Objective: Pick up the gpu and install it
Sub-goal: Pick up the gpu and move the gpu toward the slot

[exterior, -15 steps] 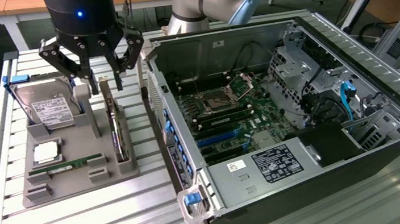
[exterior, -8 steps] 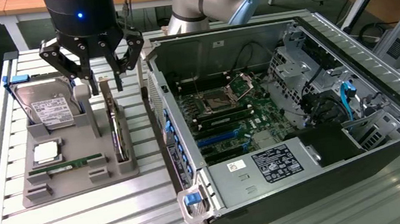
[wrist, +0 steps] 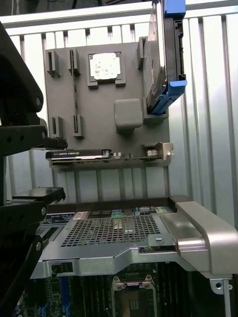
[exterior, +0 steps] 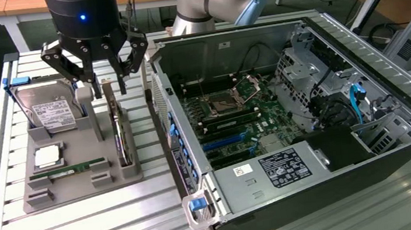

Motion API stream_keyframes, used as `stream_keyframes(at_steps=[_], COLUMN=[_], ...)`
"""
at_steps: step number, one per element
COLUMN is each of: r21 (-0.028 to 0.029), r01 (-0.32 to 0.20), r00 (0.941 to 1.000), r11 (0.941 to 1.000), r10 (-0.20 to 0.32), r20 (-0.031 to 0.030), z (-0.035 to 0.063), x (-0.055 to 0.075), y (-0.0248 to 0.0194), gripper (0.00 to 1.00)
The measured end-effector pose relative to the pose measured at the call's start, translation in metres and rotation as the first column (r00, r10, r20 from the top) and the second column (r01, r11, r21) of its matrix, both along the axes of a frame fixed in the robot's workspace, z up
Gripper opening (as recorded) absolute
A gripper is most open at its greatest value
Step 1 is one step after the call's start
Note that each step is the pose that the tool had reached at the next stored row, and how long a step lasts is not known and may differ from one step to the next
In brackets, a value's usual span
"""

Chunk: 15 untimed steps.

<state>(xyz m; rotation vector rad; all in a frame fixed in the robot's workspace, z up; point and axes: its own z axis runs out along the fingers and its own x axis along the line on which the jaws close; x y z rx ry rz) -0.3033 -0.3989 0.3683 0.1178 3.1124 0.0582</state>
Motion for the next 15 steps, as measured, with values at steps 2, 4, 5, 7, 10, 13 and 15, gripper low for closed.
stream_keyframes(at_steps=[2, 4, 5, 7, 10, 13, 15], r21=[0.0000, 0.0000, 0.0000, -0.0001, -0.0001, 0.0000, -0.0001], r01=[0.000, 0.000, 0.000, 0.000, 0.000, 0.000, 0.000], r00=[1.0000, 1.0000, 1.0000, 1.0000, 1.0000, 1.0000, 1.0000], r11=[1.0000, 1.0000, 1.0000, 1.0000, 1.0000, 1.0000, 1.0000], r10=[0.000, 0.000, 0.000, 0.000, 0.000, 0.000, 0.000], r20=[-0.0001, -0.0001, 0.0000, -0.0001, -0.0001, 0.0000, -0.0001], z=[-0.0003, -0.0006, -0.0008, -0.0013, -0.0019, -0.0025, -0.0029], x=[0.0000, 0.0000, 0.0000, 0.0000, 0.0000, 0.0000, 0.0000], y=[0.0000, 0.0000, 0.0000, 0.0000, 0.0000, 0.0000, 0.0000], gripper=[0.44, 0.44, 0.44, 0.44, 0.44, 0.44, 0.44])
